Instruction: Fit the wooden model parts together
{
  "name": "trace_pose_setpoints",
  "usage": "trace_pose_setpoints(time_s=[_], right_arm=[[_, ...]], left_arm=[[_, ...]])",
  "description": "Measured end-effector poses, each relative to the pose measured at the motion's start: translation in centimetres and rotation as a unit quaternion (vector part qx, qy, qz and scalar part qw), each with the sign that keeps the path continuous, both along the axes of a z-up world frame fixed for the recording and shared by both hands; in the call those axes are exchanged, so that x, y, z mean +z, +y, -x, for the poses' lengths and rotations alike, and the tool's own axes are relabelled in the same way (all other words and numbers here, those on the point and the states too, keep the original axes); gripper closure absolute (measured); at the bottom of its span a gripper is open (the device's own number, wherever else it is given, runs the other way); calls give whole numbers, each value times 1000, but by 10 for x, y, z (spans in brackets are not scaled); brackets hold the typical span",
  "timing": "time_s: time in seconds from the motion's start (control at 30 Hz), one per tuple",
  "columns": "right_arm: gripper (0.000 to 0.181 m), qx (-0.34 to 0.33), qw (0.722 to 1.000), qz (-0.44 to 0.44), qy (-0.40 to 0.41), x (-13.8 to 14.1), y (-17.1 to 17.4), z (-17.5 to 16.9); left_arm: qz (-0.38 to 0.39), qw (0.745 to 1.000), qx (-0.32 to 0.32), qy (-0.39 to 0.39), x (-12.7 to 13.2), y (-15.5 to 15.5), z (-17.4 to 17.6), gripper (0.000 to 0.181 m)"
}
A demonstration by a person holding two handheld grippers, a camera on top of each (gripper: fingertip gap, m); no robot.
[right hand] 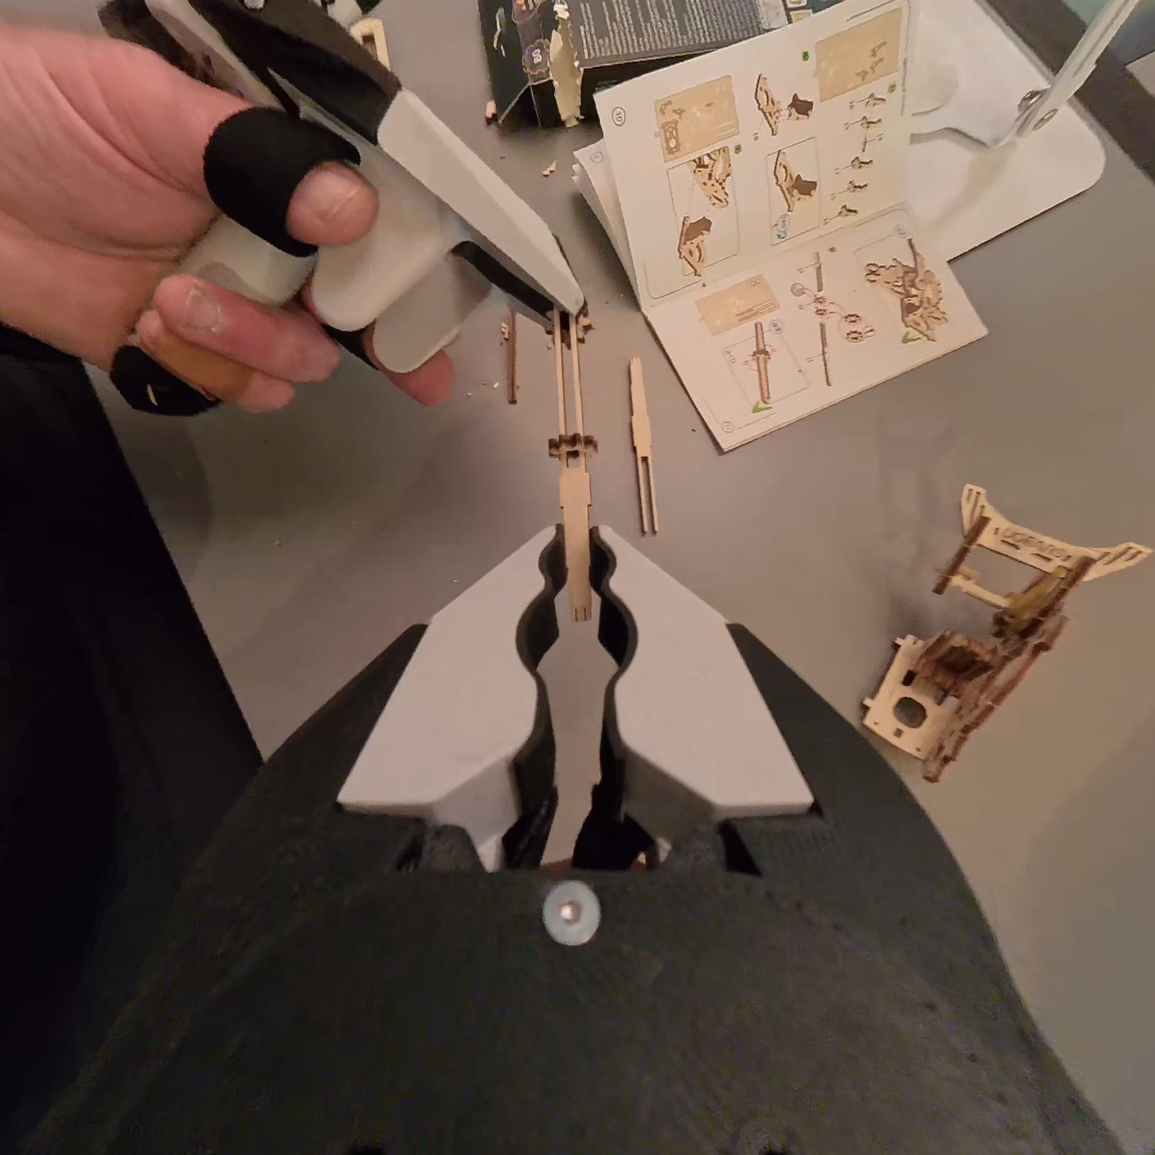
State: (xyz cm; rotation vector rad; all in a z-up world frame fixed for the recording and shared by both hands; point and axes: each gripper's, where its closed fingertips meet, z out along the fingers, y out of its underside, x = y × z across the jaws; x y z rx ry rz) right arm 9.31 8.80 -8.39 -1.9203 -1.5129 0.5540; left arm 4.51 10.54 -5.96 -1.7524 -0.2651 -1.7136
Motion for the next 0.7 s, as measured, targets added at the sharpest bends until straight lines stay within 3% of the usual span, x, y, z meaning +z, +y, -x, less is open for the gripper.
trace_pose_setpoints(time_s=[0.3, 0.7], right_arm=[[177, -13, 994, 102, 45, 0, -8, 3], [177, -18, 983, 168, 69, 0, -15, 3]], left_arm=[[-12, 999, 35, -2, -2, 2, 3, 178], [-43, 996, 75, 15, 4, 2, 12, 181]])
